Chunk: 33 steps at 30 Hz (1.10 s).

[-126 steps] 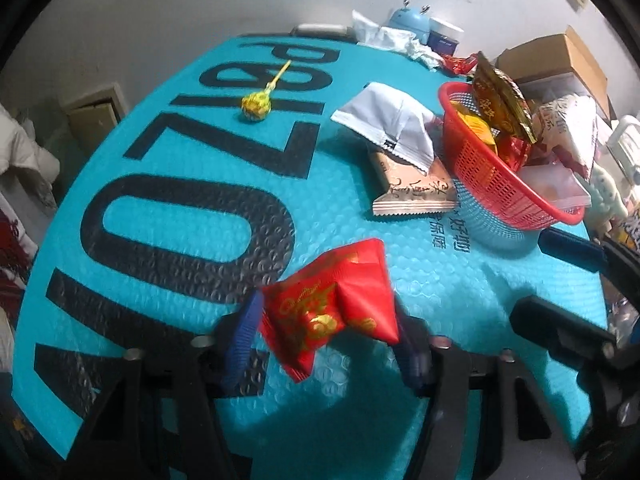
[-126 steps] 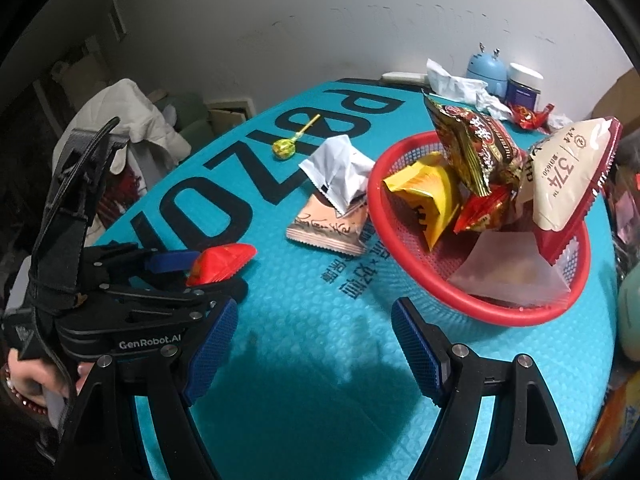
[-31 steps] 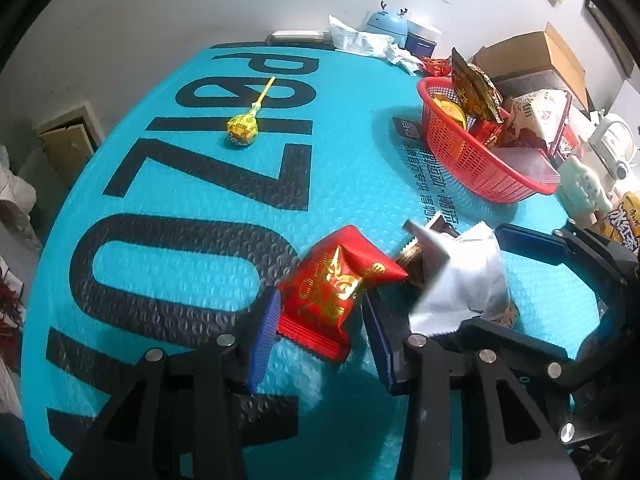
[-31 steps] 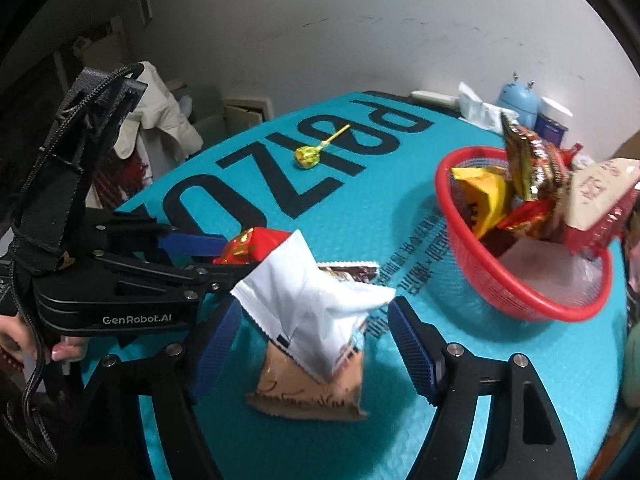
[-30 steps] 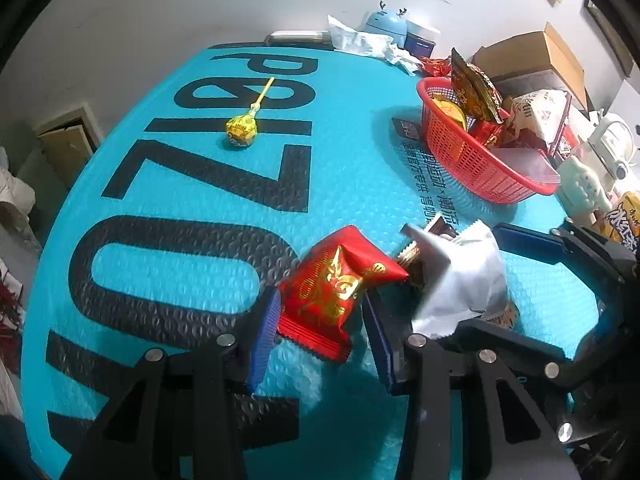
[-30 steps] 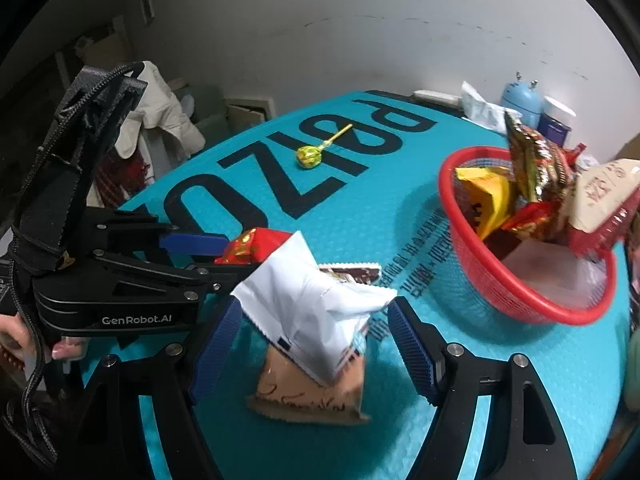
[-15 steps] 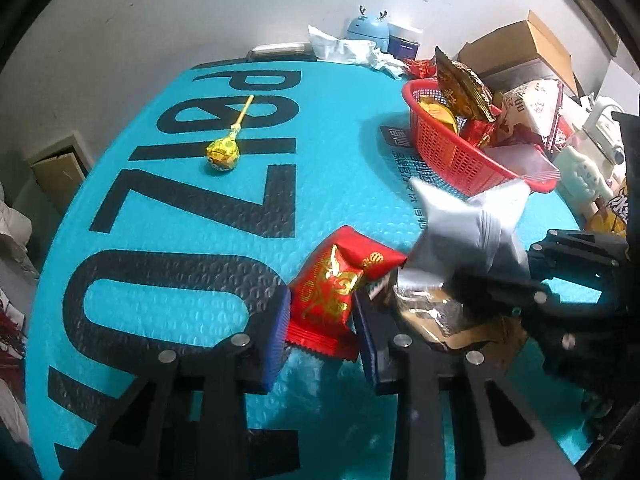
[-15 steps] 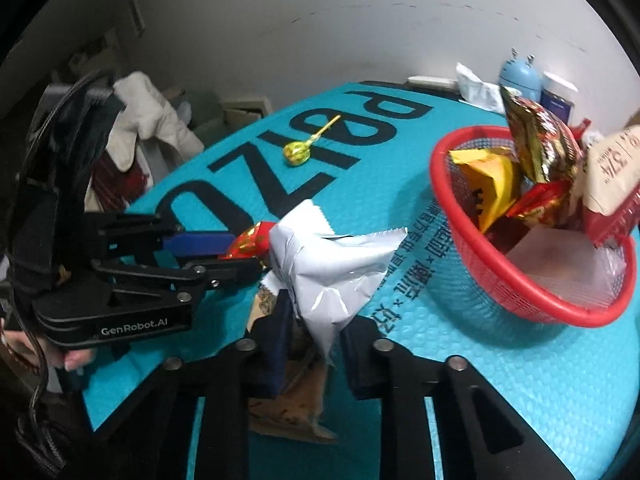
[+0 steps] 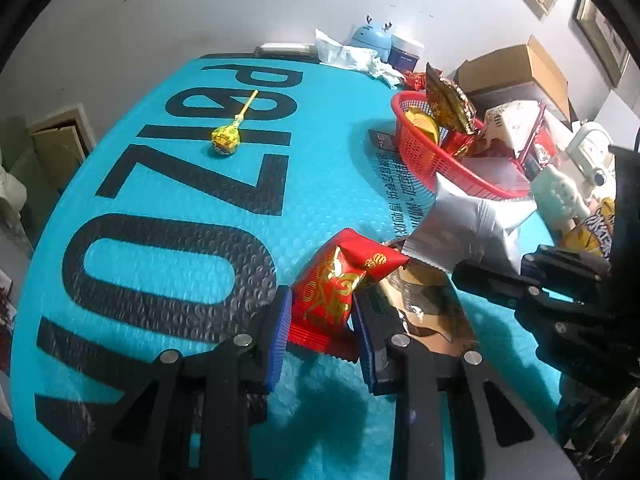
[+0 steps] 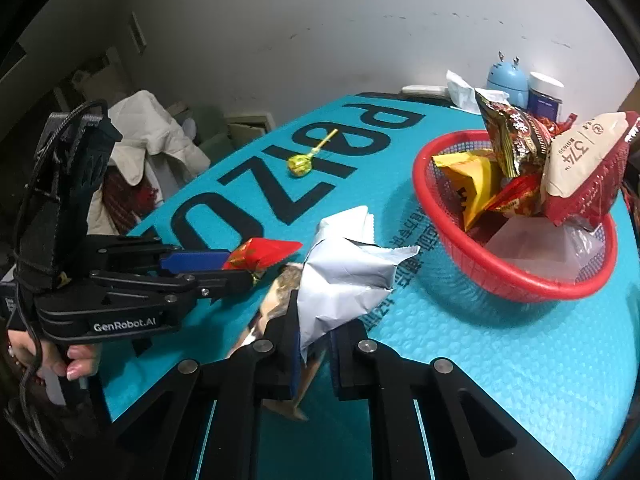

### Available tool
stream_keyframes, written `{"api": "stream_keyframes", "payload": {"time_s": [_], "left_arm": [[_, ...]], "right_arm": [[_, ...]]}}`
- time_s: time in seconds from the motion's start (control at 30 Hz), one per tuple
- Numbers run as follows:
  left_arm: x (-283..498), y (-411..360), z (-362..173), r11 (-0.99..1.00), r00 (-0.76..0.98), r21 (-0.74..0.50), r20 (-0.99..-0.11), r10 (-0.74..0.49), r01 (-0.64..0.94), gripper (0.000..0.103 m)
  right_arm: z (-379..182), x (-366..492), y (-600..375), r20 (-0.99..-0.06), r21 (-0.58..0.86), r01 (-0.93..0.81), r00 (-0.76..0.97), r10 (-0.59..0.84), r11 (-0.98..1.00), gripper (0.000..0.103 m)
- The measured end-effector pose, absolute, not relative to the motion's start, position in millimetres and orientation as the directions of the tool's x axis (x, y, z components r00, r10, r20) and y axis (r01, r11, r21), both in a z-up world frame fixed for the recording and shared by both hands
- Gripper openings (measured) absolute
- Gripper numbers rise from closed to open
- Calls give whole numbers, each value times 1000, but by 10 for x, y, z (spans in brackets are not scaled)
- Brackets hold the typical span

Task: Organize snacks
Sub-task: 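Carry the red candy packet and beige wafer packet toward the red basket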

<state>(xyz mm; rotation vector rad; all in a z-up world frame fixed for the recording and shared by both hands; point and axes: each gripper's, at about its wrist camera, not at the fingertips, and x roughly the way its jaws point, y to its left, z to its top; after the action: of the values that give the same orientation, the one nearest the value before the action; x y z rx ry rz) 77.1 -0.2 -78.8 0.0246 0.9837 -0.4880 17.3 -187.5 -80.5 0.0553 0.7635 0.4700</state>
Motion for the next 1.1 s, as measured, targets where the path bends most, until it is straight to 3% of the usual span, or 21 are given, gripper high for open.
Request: {"api": "stream_keyframes", "payload": {"time_s": [0.47, 1.1], "left_arm": [[488, -75, -379, 875, 510, -213, -743, -433, 434, 29], [357, -577, 169, 809, 551, -184, -646, -528, 558, 30]], "right_arm": [[-553, -131, -1922, -596, 202, -419, 664, 450, 885, 11], [-9, -499, -2292, -506, 68, -337, 799, 323, 939, 11]]}}
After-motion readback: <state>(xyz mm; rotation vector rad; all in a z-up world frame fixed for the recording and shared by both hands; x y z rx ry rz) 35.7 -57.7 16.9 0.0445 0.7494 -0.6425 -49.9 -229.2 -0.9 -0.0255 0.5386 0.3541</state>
